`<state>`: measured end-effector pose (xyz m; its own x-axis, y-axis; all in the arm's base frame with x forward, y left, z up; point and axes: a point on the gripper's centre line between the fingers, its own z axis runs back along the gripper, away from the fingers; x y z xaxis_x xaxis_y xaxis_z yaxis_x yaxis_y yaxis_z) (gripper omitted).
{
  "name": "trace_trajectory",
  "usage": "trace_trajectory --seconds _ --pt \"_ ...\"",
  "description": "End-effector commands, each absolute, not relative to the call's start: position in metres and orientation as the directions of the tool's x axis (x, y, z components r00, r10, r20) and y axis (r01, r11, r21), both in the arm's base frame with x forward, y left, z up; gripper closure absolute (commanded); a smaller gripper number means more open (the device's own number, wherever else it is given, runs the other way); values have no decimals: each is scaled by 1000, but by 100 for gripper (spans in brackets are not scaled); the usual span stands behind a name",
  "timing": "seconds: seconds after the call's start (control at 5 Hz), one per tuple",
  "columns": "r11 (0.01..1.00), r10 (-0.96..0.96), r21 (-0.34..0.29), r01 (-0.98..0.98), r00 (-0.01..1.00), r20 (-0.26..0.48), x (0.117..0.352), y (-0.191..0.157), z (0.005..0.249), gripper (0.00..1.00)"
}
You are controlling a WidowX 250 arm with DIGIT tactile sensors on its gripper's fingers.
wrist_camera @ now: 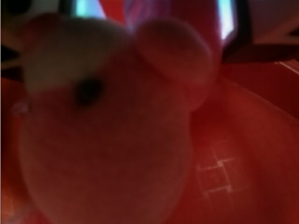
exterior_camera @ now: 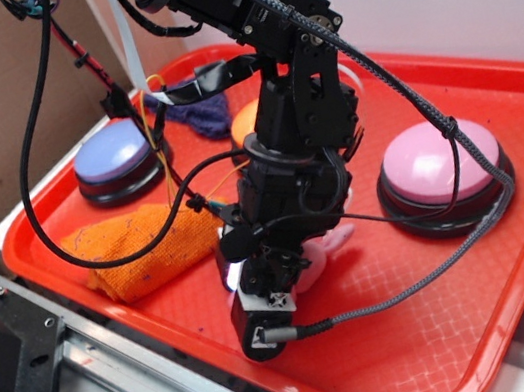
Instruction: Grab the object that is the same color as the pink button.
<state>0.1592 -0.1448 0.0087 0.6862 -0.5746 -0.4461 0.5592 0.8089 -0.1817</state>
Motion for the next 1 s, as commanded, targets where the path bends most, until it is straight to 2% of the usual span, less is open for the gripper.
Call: trace_trajectory --seconds 0.0,0.2,0.4,0.6,0.8 --pt "857 -516 -165 489 816 -262 148 -139 67 100" --pt "924 -371 -131 358 925 -86 141 -112 114 100" --pt "967 -217 -130 218 976 26 129 -82 161 100" --pt "987 -123 -101 126 992 39 119 -67 211 100" --pt "991 -125 -44 125 992 -3 121 -67 261 100"
